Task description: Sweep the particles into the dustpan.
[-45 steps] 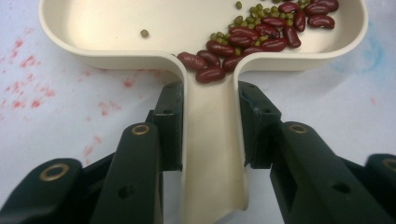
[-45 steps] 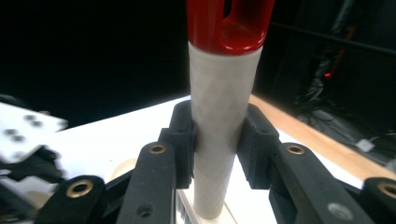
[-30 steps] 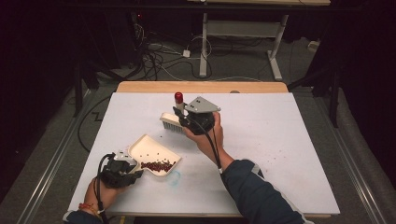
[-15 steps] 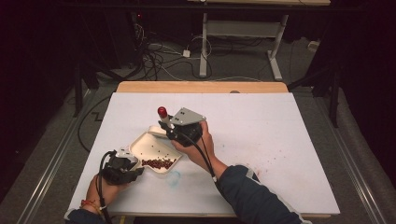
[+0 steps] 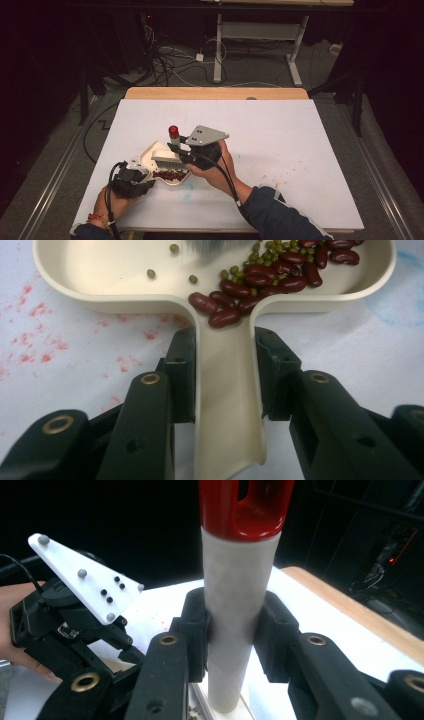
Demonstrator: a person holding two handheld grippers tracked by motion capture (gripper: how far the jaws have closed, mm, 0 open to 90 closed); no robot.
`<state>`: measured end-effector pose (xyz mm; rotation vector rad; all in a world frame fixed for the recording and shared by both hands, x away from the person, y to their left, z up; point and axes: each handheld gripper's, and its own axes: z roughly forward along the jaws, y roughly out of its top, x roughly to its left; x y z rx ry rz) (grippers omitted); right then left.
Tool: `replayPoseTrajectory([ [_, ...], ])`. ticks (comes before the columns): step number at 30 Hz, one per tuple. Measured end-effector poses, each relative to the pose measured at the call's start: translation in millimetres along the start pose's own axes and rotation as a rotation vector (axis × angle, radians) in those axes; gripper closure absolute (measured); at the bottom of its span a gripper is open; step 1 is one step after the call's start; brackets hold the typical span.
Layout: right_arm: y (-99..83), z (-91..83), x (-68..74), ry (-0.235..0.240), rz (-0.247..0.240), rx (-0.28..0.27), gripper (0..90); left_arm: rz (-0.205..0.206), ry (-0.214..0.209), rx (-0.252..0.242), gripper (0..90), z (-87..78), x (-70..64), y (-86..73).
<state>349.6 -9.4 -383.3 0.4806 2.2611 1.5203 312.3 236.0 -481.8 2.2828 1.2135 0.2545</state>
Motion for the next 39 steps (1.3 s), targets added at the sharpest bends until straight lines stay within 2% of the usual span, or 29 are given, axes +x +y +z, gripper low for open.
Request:
replayPoseTrajectory([
  [3,3.1,-5.9,-2.1,-0.003,0.008,-0.010,69.7,0.002,-0.006,-0.001,63.3,1.0,-2.2,0.6],
  [5,5.3,-8.9,-4.8,-0.020,-0.005,-0.023,69.7,0.013,-0.007,-0.001,63.3,2.5,-4.5,1.1],
  [9,6.3,-9.4,-13.6,-0.069,-0.008,-0.027,69.7,0.079,-0.015,0.006,63.3,4.6,-10.0,3.0],
  [11,4.2,-7.0,-18.2,-0.095,-0.009,-0.019,69.7,0.084,-0.006,0.000,63.3,5.9,-13.3,4.7],
  [15,-2.2,-0.4,-22.0,-0.123,-0.016,-0.007,69.7,0.090,-0.013,-0.006,63.3,8.4,-17.3,6.9],
  [18,-7.7,4.8,-20.4,-0.132,-0.057,-0.006,69.7,0.096,-0.038,-0.014,63.3,10.3,-21.5,8.5],
  [23,-11.1,4.9,-12.9,-0.095,-0.093,-0.006,69.7,0.108,-0.048,-0.015,63.3,13.4,-28.3,13.4],
  [27,-12.2,-4.3,-6.9,-0.026,-0.109,-0.005,69.7,0.117,-0.042,-0.018,63.3,15.1,-33.1,16.5],
  [35,-15.6,-30.0,-9.4,0.061,-0.080,0.033,69.6,0.133,-0.044,-0.028,63.4,16.2,-37.9,20.9],
  [39,-17.0,-45.6,-10.8,0.083,-0.084,0.049,69.6,0.142,-0.049,-0.028,63.3,17.1,-38.1,22.1],
])
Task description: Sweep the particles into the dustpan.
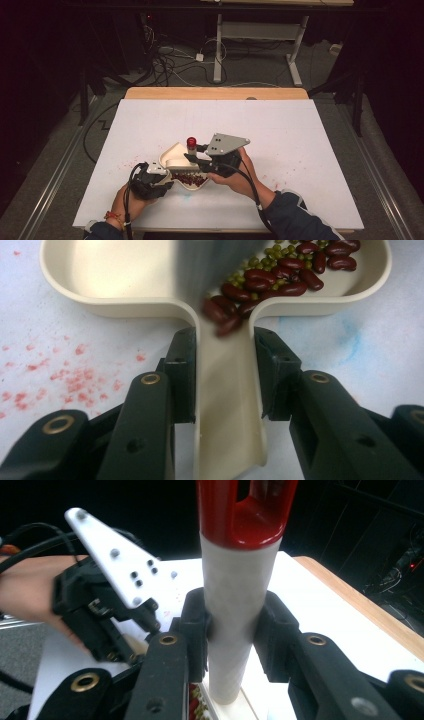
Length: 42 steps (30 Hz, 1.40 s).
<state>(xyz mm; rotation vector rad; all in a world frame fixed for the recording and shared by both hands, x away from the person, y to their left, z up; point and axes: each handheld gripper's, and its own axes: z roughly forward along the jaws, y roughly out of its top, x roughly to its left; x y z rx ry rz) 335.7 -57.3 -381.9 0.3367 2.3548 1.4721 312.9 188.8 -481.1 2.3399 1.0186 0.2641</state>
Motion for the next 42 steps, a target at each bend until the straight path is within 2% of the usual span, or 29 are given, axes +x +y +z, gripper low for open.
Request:
replayPoseTrajectory([
  [5,-5.2,-16.5,-0.9,-0.004,0.022,0.001,69.7,0.007,-0.002,-0.004,63.3,2.5,-0.4,-0.6],
  [14,-11.5,-38.7,-6.5,-0.067,0.051,-0.038,69.6,0.019,0.003,-0.009,63.3,3.7,-6.7,-1.9],
  [19,-10.0,-52.7,-14.5,-0.127,0.069,-0.051,69.6,0.028,-0.009,-0.006,63.3,3.4,-14.5,-2.5],
  [22,-10.8,-59.9,-18.7,-0.156,0.077,-0.045,69.7,0.032,0.003,-0.006,63.4,4.0,-20.6,-2.3],
  [26,-16.4,-68.5,-20.6,-0.186,0.082,-0.022,69.7,0.027,0.002,-0.002,63.5,4.0,-22.0,-1.6],
  [29,-21.9,-70.5,-19.1,-0.209,0.069,0.005,69.6,0.020,0.005,-0.003,63.4,4.6,-24.3,-0.7],
  [31,-25.4,-69.8,-18.7,-0.211,0.068,0.024,69.6,0.024,0.009,0.001,63.4,5.1,-26.0,1.1],
  [34,-28.7,-68.6,-14.6,-0.213,0.059,0.031,69.6,0.008,0.019,0.005,63.5,6.8,-29.8,4.3],
  [35,-27.8,-68.7,-11.0,-0.219,0.039,0.038,69.7,0.002,0.021,0.008,63.5,7.5,-30.8,5.7],
  [40,-26.0,-68.6,3.8,-0.212,0.022,0.056,69.7,-0.037,0.034,-0.003,63.5,11.3,-36.9,15.0],
  [42,-24.4,-69.2,9.8,-0.209,0.011,0.062,69.6,-0.035,0.040,0.004,63.5,13.3,-39.1,18.9],
])
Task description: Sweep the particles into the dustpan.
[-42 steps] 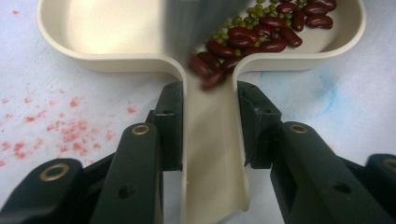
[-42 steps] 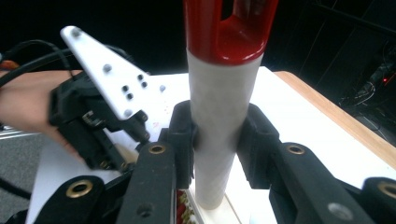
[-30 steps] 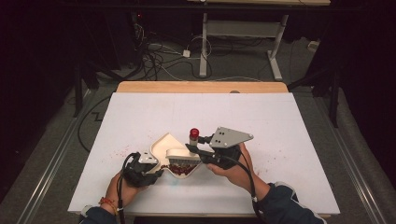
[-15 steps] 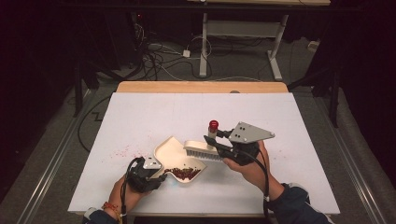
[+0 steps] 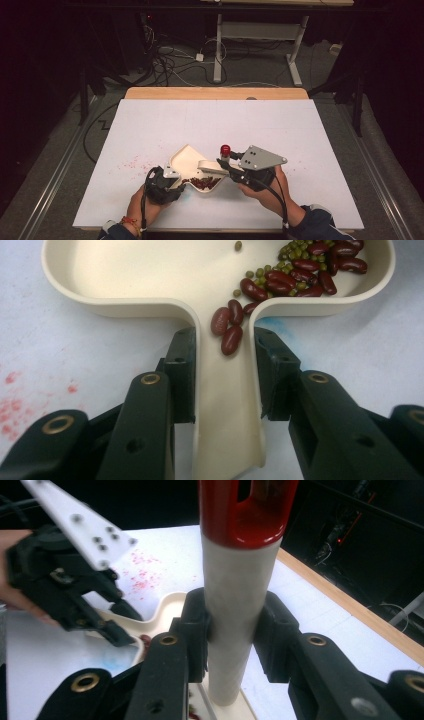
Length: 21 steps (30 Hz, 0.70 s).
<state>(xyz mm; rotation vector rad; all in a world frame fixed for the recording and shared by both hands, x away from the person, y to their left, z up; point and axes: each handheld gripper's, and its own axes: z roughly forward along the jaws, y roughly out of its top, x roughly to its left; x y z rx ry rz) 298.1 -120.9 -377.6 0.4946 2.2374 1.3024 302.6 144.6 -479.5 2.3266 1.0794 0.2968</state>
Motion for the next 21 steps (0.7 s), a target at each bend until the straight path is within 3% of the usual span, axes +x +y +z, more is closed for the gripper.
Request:
replayPoseTrajectory([
  [3,1.9,-1.9,4.4,0.027,0.015,0.004,69.7,-0.002,-0.004,0.001,63.5,2.6,-1.2,4.3],
  [10,2.0,-4.1,7.6,0.033,0.027,-0.002,69.7,-0.007,-0.011,-0.003,63.5,9.0,-0.5,9.9],
  [21,4.3,-18.5,-8.7,-0.005,0.072,-0.054,69.6,0.016,-0.019,-0.010,63.4,10.6,2.8,11.0],
])
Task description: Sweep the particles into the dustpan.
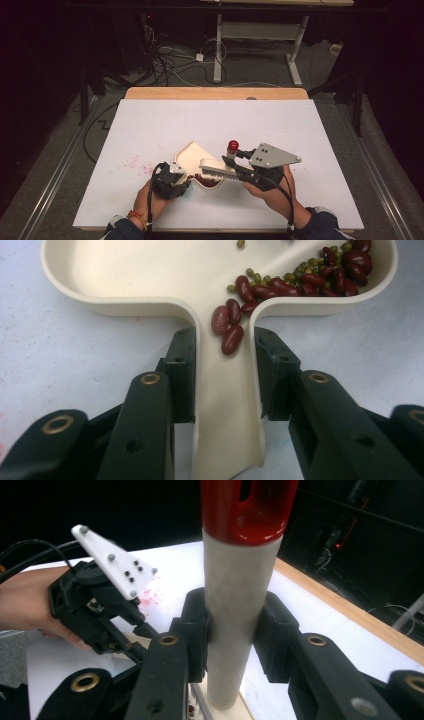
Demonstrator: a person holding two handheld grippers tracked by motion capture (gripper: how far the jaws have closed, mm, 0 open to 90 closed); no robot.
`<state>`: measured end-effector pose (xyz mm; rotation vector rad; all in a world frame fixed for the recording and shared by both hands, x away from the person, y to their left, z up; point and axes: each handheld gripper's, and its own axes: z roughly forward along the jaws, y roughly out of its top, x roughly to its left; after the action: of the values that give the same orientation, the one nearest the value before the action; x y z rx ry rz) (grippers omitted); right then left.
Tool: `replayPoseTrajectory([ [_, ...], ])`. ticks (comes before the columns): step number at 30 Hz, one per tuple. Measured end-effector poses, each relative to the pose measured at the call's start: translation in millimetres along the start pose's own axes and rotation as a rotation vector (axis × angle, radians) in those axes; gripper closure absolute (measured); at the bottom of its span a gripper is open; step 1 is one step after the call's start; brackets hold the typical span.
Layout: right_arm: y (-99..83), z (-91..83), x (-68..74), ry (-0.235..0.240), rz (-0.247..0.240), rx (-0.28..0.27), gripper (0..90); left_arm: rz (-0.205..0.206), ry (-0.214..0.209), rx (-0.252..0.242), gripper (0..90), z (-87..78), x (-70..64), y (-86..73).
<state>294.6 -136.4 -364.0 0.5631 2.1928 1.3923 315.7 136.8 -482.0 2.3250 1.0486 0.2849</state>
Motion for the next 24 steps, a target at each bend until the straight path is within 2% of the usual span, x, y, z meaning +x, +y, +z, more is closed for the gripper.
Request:
replayPoseTrajectory([
  [11,-3.7,-23.5,-23.3,-0.054,0.033,-0.017,69.6,0.007,-0.002,-0.004,63.3,-0.9,3.1,-1.8],
  [17,-9.7,-34.5,-37.8,-0.098,0.049,-0.003,69.6,-0.013,-0.019,-0.008,63.4,-1.0,6.9,-2.7],
  [24,-16.8,-48.4,-52.6,-0.140,0.082,0.007,69.6,-0.005,-0.025,-0.009,63.4,-2.6,10.0,-3.2],
])
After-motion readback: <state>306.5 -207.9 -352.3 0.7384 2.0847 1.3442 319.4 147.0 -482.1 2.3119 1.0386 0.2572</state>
